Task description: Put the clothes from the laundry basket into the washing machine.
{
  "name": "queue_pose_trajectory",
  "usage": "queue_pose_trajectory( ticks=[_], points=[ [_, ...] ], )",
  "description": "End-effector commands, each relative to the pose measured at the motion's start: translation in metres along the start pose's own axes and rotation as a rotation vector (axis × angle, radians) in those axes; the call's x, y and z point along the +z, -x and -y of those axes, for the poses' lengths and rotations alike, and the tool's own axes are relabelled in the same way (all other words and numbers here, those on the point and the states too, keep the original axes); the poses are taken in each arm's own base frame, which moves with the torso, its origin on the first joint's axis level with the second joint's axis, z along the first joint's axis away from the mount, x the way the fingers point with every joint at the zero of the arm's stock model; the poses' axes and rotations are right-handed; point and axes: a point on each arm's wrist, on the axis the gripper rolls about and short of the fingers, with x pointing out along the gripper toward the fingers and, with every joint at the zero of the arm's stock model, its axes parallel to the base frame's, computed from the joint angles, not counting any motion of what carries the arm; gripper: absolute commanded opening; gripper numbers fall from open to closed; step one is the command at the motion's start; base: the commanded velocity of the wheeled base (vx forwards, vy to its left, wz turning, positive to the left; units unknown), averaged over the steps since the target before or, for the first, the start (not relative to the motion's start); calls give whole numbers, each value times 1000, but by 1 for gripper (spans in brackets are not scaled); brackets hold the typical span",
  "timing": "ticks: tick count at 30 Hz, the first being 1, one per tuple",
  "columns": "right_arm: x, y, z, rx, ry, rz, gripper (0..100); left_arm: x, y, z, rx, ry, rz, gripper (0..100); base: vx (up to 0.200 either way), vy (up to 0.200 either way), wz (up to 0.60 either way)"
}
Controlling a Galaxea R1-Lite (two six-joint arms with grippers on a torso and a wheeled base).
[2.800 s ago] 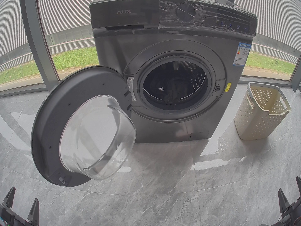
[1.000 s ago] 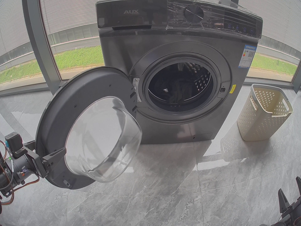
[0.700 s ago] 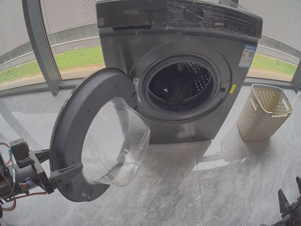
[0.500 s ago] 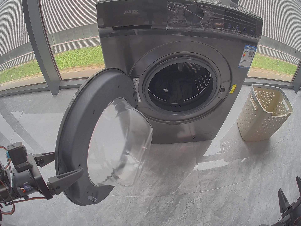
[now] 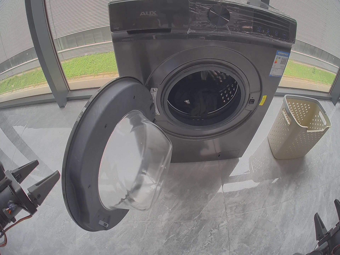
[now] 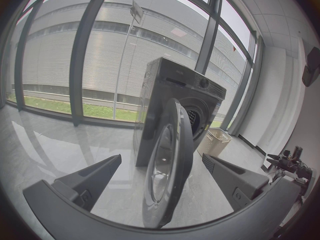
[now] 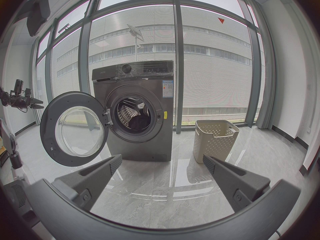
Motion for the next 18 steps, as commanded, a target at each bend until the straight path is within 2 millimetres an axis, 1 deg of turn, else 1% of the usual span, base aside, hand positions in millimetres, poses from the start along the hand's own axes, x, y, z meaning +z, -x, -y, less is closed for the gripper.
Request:
queue_pose_trajectory(
  ticks=[1, 5, 7, 10, 11, 12, 14, 16, 18],
  points=[
    [-5, -1, 0, 1, 0, -17, 100, 4, 16, 0, 63, -17, 71, 100, 0, 0, 0],
    [-5, -1, 0, 2, 0, -17, 100, 2, 14, -4, 121, -29, 49, 100, 0, 0, 0],
    [-5, -1, 0, 1, 0, -17, 100, 0, 9, -9, 150, -59, 10, 100, 0, 0, 0],
    [-5, -1, 0, 1, 0, -17, 100, -2, 4, -11, 147, -66, -15, 100, 0, 0, 0],
    [-5, -1, 0, 2, 0, -17, 100, -4, -2, -13, 140, -63, -49, 100, 0, 0, 0],
    [-5, -1, 0, 2, 0, -17, 100, -4, -4, -13, 139, -60, -57, 100, 0, 0, 0],
    [-5, -1, 0, 1, 0, -17, 100, -5, -11, -14, 108, -62, -85, 100, 0, 0, 0],
    [-5, -1, 0, 2, 0, -17, 100, -5, -13, -11, 41, -59, -98, 100, 0, 0, 0],
    [-5, -1, 0, 1, 0, -17, 100, -4, -14, -6, -66, -56, -102, 100, 0, 0, 0]
  ],
)
